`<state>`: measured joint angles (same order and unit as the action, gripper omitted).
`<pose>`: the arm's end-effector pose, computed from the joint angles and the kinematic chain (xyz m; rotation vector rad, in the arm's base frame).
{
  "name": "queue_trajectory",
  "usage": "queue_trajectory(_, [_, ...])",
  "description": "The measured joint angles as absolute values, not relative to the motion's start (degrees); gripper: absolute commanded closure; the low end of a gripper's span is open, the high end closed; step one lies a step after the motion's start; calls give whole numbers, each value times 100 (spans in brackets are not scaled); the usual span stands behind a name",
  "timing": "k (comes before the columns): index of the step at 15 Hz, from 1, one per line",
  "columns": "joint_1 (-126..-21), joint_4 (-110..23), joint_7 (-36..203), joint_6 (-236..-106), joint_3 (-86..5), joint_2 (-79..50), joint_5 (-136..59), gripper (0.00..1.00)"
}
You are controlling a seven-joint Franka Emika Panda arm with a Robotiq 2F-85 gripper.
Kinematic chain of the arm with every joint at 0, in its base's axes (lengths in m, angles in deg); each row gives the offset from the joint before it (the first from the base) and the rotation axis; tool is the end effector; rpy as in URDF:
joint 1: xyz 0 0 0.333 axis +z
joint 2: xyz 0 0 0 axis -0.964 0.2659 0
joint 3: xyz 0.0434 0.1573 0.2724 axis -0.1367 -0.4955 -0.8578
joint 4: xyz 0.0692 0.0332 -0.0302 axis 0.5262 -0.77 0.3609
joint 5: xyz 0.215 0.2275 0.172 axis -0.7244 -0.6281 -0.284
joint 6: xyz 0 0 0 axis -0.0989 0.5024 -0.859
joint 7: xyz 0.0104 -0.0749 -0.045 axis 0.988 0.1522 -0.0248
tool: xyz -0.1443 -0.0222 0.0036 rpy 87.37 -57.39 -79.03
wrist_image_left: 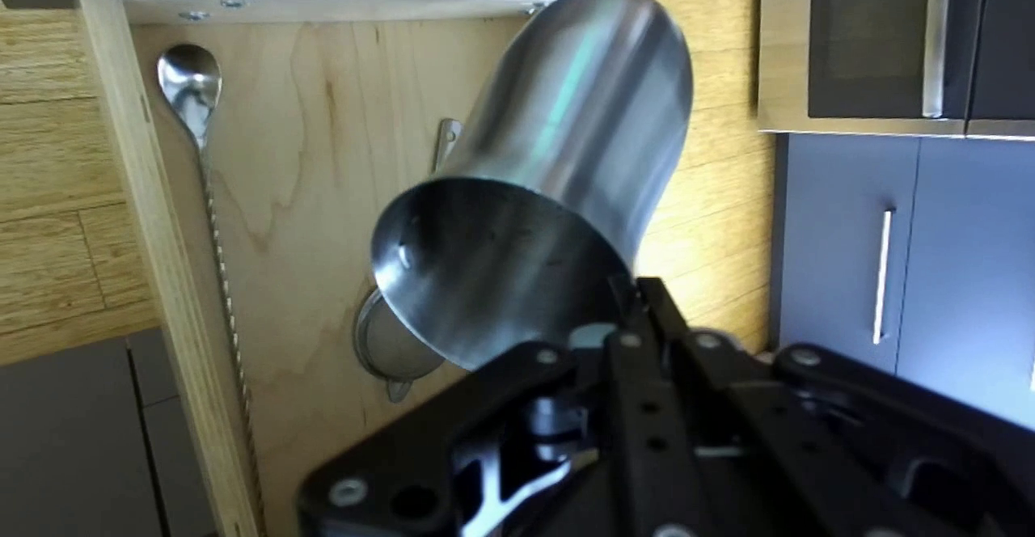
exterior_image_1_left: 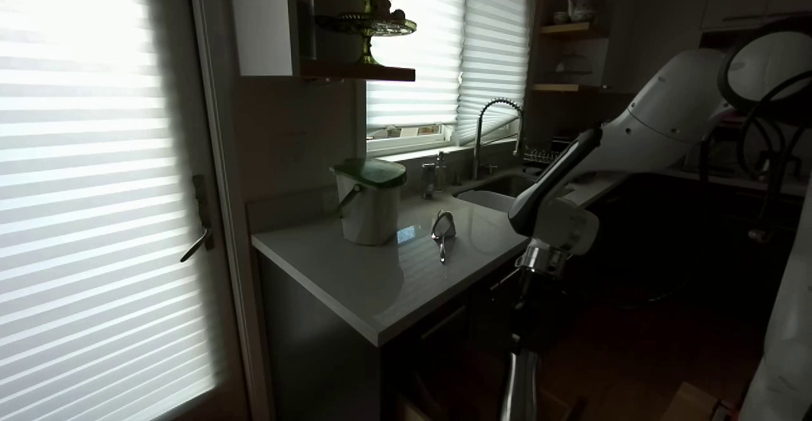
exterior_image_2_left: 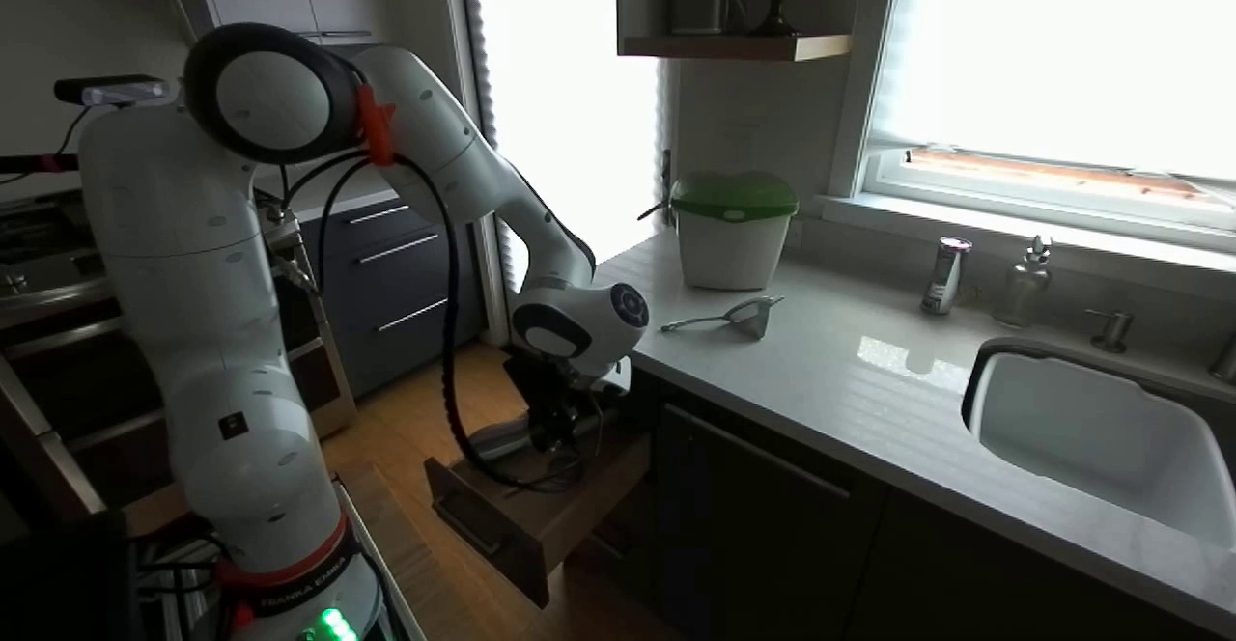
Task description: Put the silver vessel in the open drawer
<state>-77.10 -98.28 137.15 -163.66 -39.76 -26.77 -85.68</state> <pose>0.3810 -0.0055 0.2162 -2.5125 -0.1445 0.1527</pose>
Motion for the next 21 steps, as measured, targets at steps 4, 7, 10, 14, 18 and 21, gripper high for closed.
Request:
queue_trajectory(4, [-7852, -9822, 13877, -16382, -3985, -2332, -8848, 99])
queue_trajectory(7, [-7896, -9768, 13918, -16385, -4006, -2043, -8943, 99])
queue_trajectory(10, [-7931, -9620, 13928, -16386, -4033, -1784, -8970, 97])
queue_trajectory(14, [-7933, -9540, 13941, -16386, -4042, -1648, -8970, 97])
queue_trajectory(18, [-7937, -9528, 13942, -16386, -4059, -1640, -8963, 99])
queue_trajectory(21, [-7996, -9394, 13993, -16387, -4107, -1514, -9024, 99])
